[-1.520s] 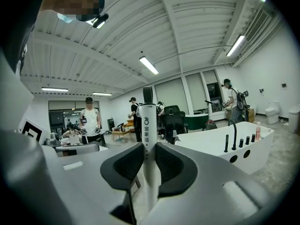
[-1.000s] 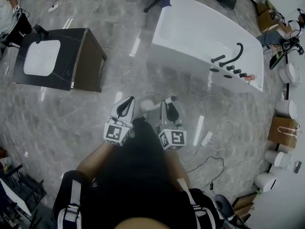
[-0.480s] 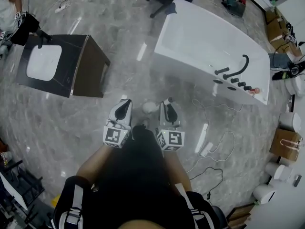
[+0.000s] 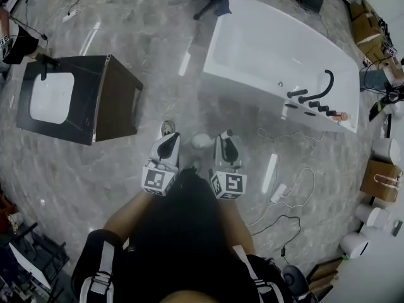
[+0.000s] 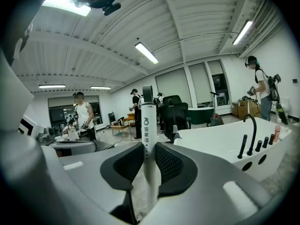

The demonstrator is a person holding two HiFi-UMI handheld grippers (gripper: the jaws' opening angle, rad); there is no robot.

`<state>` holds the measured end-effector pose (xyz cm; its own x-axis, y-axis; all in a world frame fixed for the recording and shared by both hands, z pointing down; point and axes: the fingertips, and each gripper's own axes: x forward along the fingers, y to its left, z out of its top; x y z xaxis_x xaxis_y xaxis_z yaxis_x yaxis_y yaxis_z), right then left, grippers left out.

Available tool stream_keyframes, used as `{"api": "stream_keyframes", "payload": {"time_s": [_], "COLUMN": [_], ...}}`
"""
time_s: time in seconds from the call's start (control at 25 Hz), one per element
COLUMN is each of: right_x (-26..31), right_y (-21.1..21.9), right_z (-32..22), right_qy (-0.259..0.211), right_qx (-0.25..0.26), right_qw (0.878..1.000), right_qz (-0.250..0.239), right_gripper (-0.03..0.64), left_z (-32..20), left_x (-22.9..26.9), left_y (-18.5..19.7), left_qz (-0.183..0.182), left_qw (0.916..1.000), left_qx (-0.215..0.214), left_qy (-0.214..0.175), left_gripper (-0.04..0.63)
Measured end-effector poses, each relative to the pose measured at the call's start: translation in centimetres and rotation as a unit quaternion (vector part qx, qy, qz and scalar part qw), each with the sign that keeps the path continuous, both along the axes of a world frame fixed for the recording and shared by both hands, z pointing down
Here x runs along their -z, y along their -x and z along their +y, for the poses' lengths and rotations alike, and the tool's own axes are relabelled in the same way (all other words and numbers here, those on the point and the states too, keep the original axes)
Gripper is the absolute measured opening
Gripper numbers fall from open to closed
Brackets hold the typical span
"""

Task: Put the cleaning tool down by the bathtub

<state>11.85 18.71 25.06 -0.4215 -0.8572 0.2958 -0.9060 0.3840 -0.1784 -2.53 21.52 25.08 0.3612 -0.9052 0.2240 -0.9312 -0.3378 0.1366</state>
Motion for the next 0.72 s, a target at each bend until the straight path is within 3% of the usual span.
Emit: {"api": "stream_keyframes", "payload": {"time_s": [0.72], "right_x": [-8.9], "right_y": [4.3], "right_z": [-9.4], "right_qy": [0.046], "right_qx": [-0.009], "right_qw": [0.999], "right_qz": [0.015], "right_gripper": [0.084], "left_z": [-9.8], "left_x": [-7.7], "left_y": [3.3], "left_qz": [0.015], "left_qw": [0.9985], "left_qx": [-0.009], "left_qy": [0.051], "left_gripper": [0.008]}}
